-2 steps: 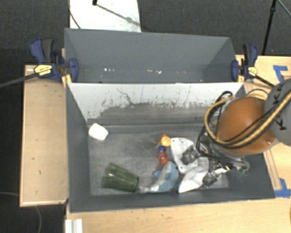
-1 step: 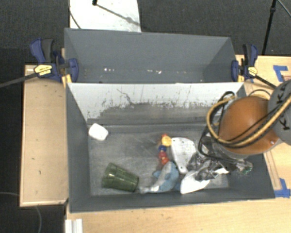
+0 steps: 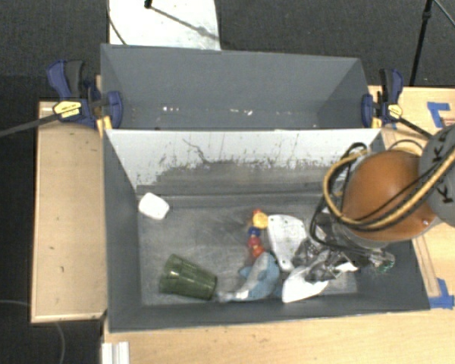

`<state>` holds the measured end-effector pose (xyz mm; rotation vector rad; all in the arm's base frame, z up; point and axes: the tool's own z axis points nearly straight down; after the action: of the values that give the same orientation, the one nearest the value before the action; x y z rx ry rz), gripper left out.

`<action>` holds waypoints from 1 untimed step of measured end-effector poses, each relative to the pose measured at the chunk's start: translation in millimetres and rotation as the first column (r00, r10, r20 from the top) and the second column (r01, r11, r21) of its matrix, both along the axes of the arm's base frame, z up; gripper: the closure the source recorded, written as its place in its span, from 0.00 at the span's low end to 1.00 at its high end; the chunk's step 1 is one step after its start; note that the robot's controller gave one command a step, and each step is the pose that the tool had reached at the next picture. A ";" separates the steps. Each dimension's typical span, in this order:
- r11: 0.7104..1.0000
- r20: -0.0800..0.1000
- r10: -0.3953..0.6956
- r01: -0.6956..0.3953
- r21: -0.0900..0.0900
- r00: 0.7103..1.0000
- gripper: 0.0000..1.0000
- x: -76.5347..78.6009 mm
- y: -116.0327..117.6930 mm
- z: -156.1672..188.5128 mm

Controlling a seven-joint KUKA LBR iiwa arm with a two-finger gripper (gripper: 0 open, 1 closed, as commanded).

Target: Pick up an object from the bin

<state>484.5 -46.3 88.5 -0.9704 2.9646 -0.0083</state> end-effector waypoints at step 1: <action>1.000 -0.004 0.000 0.000 0.000 1.000 1.00 0.0 -0.1 1.9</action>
Offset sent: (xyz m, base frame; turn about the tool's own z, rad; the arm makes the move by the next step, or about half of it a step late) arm -0.0001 0.0000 0.0261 0.0001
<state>484.5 -46.4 90.4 -0.9715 2.9685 -0.0070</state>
